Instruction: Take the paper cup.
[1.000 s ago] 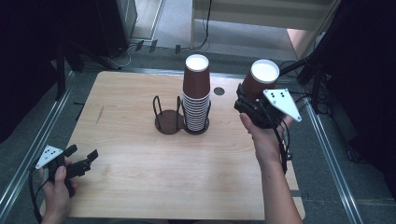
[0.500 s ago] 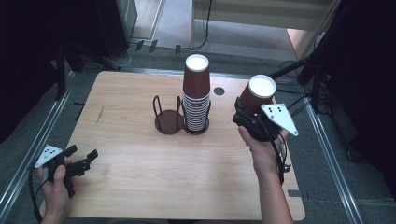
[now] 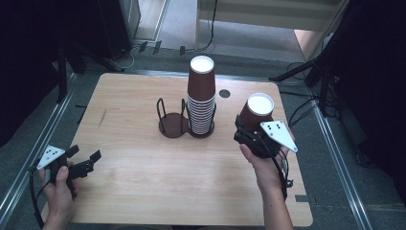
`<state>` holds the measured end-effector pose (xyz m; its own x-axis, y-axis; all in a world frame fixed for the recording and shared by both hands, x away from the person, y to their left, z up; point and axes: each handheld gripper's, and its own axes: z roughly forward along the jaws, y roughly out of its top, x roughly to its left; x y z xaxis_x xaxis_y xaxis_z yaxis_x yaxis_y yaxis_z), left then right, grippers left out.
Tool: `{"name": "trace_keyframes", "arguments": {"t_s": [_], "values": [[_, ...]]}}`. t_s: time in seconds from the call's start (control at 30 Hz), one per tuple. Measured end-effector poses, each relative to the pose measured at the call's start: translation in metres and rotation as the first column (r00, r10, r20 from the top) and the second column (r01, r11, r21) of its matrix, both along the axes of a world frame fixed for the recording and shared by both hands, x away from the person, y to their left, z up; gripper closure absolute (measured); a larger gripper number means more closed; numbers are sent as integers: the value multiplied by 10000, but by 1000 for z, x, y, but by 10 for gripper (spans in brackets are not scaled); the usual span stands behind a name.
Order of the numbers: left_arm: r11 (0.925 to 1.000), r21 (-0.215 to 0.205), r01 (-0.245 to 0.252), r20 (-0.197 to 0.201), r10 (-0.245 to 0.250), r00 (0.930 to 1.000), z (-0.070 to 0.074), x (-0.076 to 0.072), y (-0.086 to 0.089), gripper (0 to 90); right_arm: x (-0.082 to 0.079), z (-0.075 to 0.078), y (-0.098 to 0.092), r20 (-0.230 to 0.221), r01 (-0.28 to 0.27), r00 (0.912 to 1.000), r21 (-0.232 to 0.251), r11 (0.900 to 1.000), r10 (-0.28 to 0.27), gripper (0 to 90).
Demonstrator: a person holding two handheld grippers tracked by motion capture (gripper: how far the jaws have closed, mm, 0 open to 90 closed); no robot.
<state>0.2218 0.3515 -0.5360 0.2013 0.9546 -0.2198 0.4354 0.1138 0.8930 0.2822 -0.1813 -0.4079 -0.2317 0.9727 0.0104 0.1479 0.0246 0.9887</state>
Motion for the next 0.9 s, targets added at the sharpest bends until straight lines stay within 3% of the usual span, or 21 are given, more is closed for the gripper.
{"name": "trace_keyframes", "arguments": {"t_s": [0.3, 0.6, 0.8, 0.9], "values": [[9976, -40, 687, 537, -684, 9962, 28, 9, -21, 91, -8, -18, -4, -165, -92, 9998, -31, 10000, 92, 131], [9931, -183, 1159, 699, -1143, 9910, 35, 25, -46, 91, -11, -33, -3, -372, -318, 9988, -142, 9994, 313, 130], [9923, -179, 1223, 945, -1201, 9883, 43, 35, -60, 91, -10, -39, -1, -445, -437, 9981, -235, 9988, 426, 130], [9912, -426, 1253, 1112, -1199, 9865, 48, 39, -64, 91, -10, -43, 1, -614, -485, 9970, -177, 9987, 473, 130]]}}
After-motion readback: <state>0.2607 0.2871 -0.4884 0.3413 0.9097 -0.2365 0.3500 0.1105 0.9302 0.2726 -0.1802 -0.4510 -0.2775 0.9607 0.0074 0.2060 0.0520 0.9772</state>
